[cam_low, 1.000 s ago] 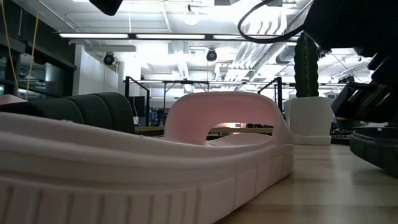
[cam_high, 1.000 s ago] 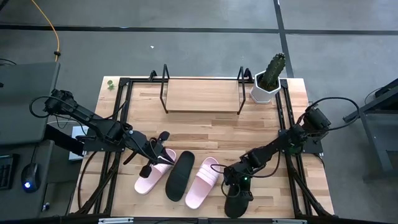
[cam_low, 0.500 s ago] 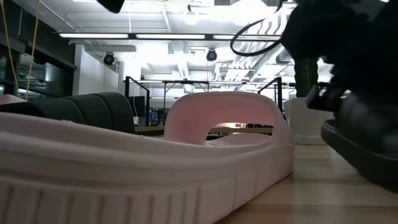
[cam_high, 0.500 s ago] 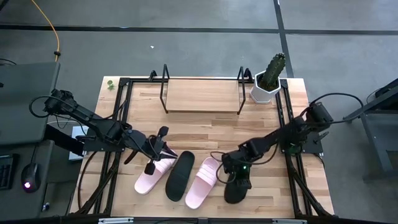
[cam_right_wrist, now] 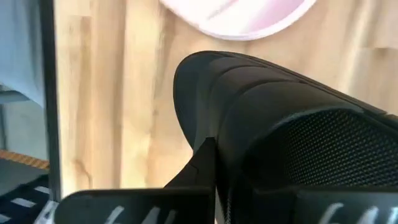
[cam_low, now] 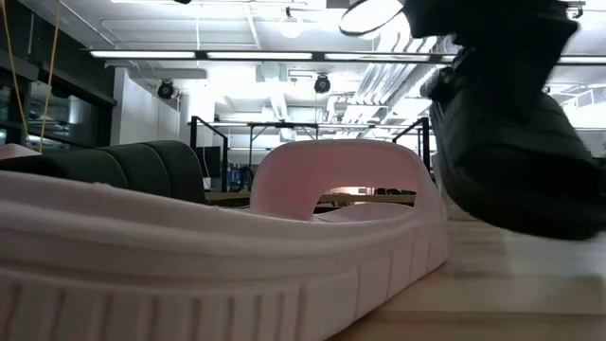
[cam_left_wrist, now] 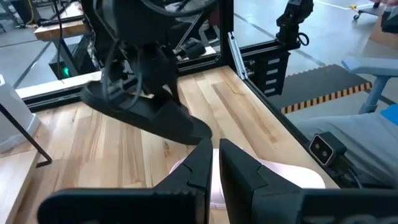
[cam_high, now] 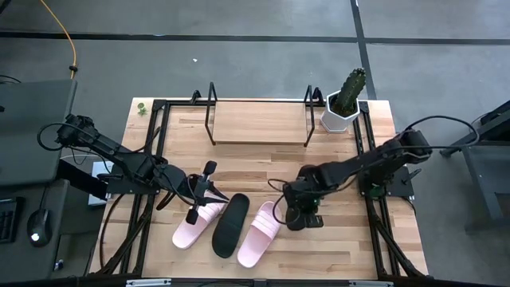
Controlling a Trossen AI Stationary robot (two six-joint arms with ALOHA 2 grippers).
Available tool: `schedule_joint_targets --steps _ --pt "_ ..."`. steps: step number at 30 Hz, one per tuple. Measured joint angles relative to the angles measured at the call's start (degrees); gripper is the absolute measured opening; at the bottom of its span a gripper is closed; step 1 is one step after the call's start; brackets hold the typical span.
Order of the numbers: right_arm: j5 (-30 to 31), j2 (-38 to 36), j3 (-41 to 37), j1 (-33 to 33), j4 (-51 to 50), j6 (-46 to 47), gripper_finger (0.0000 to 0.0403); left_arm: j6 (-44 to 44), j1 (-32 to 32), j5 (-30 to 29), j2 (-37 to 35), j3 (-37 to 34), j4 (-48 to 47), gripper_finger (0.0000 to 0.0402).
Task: Pick and place slides into the shelf
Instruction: Put the right black slide on the shelf
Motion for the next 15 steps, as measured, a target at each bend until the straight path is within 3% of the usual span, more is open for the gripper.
schedule_joint_targets --steps 9,15 --pt "3.1 0.0 6.3 -4.5 -9.3 -7.6 0.0 0.0 0.0 0.0 0.0 0.0 -0.2 0.0019" --pt "1.5 0.0 7.3 -9.0 -10.0 -13.4 0.0 0.0 0.0 -1.4 0.0 0.0 -0.1 0.0019"
